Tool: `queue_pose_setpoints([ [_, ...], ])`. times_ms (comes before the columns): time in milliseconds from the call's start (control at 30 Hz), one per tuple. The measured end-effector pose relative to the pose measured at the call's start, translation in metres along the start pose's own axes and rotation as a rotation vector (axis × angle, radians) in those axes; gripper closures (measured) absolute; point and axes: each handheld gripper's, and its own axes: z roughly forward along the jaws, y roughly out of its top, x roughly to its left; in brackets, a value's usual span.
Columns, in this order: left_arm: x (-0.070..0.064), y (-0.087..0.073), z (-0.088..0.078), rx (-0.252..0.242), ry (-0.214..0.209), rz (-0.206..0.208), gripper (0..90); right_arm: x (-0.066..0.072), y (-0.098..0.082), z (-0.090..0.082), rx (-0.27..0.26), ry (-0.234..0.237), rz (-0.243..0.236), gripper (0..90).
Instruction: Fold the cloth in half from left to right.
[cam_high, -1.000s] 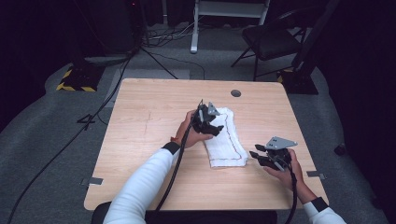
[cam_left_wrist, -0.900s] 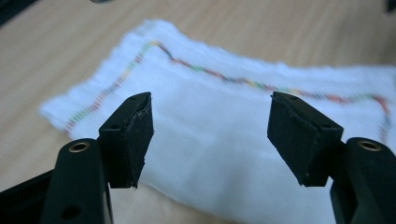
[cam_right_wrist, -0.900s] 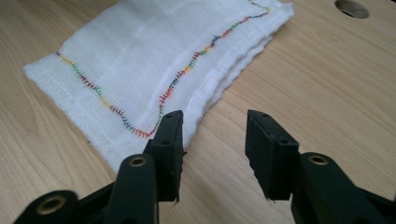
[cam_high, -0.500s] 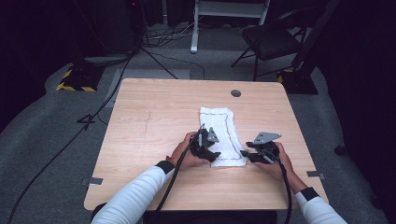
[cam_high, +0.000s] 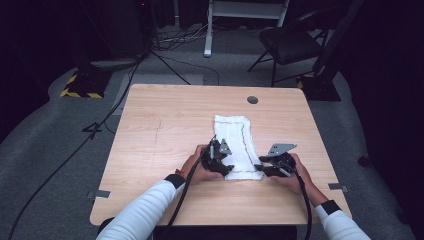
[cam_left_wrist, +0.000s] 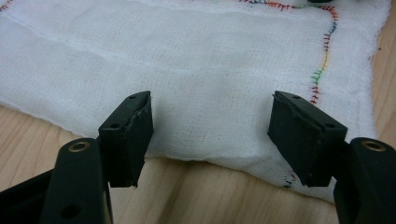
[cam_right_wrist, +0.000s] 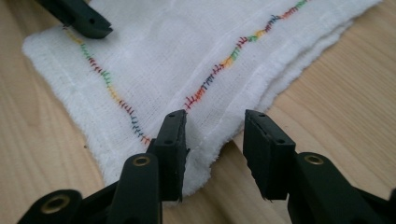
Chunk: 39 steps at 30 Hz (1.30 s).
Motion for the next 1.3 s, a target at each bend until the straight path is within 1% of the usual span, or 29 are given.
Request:
queue_pose_setpoints([
  [100, -0.002, -0.003, -0.003, 0.007, -0.003, 0.009, 31.2, 0.006, 0.001, -0.001, 0.006, 0.019, -0.007, 59.8],
  [200, -0.006, -0.007, -0.007, 0.008, -0.003, 0.014, 31.2, 0.011, 0.000, -0.001, 0.005, 0.032, 0.002, 59.9],
  [267, -0.008, -0.010, -0.010, 0.011, -0.004, 0.019, 31.3, 0.017, 0.001, -0.001, 0.006, 0.026, -0.002, 59.8],
  [367, -0.013, -0.015, -0.015, 0.016, -0.009, 0.017, 31.5, 0.025, 0.002, -0.002, 0.012, 0.031, -0.018, 59.8],
  [433, -0.016, -0.019, -0.019, 0.017, -0.012, 0.027, 31.6, 0.030, 0.002, -0.002, 0.009, 0.042, -0.019, 59.8],
  [467, -0.019, -0.021, -0.021, 0.018, -0.014, 0.023, 31.6, 0.032, 0.001, -0.002, 0.009, 0.050, -0.023, 59.7],
  [533, -0.022, -0.025, -0.024, 0.018, -0.014, 0.031, 31.6, 0.037, 0.001, -0.003, 0.009, 0.064, -0.025, 59.4],
  [633, -0.026, -0.028, -0.028, 0.016, -0.017, 0.031, 31.5, 0.042, 0.001, -0.003, 0.009, 0.069, -0.032, 54.8],
  [733, -0.027, -0.029, -0.031, 0.016, -0.016, 0.043, 31.3, 0.043, 0.002, -0.003, 0.013, 0.069, -0.038, 49.3],
  [767, -0.027, -0.029, -0.032, 0.019, -0.017, 0.039, 30.5, 0.043, 0.003, -0.004, 0.016, 0.065, -0.042, 47.5],
  [833, -0.025, -0.028, -0.034, 0.019, -0.018, 0.035, 27.7, 0.041, 0.004, -0.006, 0.005, 0.072, -0.043, 46.0],
  [867, -0.024, -0.028, -0.035, 0.015, -0.016, 0.037, 26.0, 0.039, 0.004, -0.008, -0.004, 0.066, -0.040, 45.0],
  [900, -0.023, -0.027, -0.037, 0.012, -0.016, 0.027, 25.9, 0.037, 0.005, -0.010, -0.013, 0.053, -0.037, 43.9],
  [1000, -0.015, -0.025, -0.043, -0.012, -0.003, 0.011, 24.7, 0.027, 0.008, -0.017, -0.052, 0.023, -0.012, 41.4],
  [1067, -0.008, -0.022, -0.048, -0.035, 0.000, -0.014, 24.2, 0.019, 0.010, -0.021, -0.080, 0.003, 0.019, 40.4],
  [1100, -0.005, -0.021, -0.049, -0.040, 0.005, -0.019, 24.1, 0.014, 0.012, -0.023, -0.093, -0.004, 0.035, 40.0],
  [1167, 0.001, -0.019, -0.052, -0.059, 0.033, -0.020, 23.8, 0.006, 0.014, -0.025, -0.104, -0.022, 0.046, 39.1],
  [1200, 0.004, -0.017, -0.053, -0.053, 0.039, -0.018, 23.9, 0.004, 0.015, -0.025, -0.107, -0.029, 0.048, 39.1],
  [1267, 0.011, -0.015, -0.054, -0.057, 0.056, -0.033, 22.8, -0.003, 0.019, -0.025, -0.111, -0.051, 0.061, 38.4],
  [1300, 0.015, -0.014, -0.055, -0.062, 0.075, -0.033, 23.1, -0.006, 0.021, -0.024, -0.111, -0.056, 0.065, 38.2],
])
